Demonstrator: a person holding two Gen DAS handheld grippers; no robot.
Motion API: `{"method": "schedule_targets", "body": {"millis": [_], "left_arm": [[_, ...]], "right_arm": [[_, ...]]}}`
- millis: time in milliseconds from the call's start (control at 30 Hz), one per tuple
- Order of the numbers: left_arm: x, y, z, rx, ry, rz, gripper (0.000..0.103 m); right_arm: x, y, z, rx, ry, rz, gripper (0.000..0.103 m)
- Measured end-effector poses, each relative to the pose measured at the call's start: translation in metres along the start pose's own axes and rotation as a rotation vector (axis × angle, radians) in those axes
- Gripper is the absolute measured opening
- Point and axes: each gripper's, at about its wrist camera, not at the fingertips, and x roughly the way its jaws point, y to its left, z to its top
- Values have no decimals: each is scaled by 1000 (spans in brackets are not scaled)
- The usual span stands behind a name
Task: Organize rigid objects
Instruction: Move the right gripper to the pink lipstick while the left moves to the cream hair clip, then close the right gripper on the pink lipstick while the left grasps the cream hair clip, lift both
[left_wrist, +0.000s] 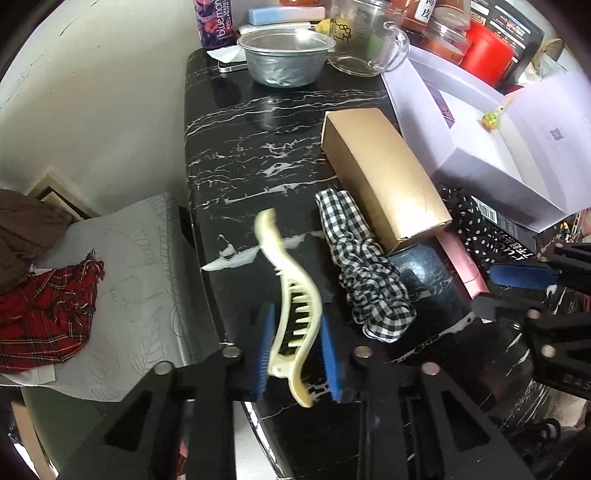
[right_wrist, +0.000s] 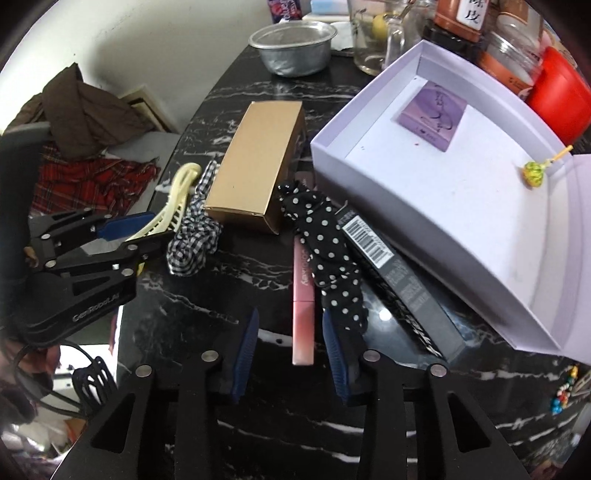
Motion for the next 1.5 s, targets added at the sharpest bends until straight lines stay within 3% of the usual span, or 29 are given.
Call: {"method": "schedule_targets", "body": {"millis": [233,333,867,1067,1133,1267,1367,1433,1500], "left_arm": [[-2,-3,-5,-12,7,-17,21],[-5,-2,-9,-26,13,-23,21],[-24,-12,-36,-32,36,-49,21],[-32,-14,-43,-46,44,-62,21],[-35,-14,-43,-50,39,-55,21],[-38,-9,-41,-61,28,-42,21],[-41,-6,-40,-70,20,-30,21],[-42,-4,-40,-75,17,-26,21],[-43,-2,-40,-79,14,-23,21]], "right_arm": [[17,2,11,12,17,-14,26],[20,3,14,-6,2,-52,14],[12,10,-28,-29,64,-8,14],[12,17,-32,-44,63,-6,15],[14,22,-28,-54,51,-14,18],[18,32,-20,-92,31,-35,34],[24,44,-13,-117,13,-64,34],[25,49,-13,-141,-3,-91,31],[26,54,-13,-173,-17,-125,15]]}}
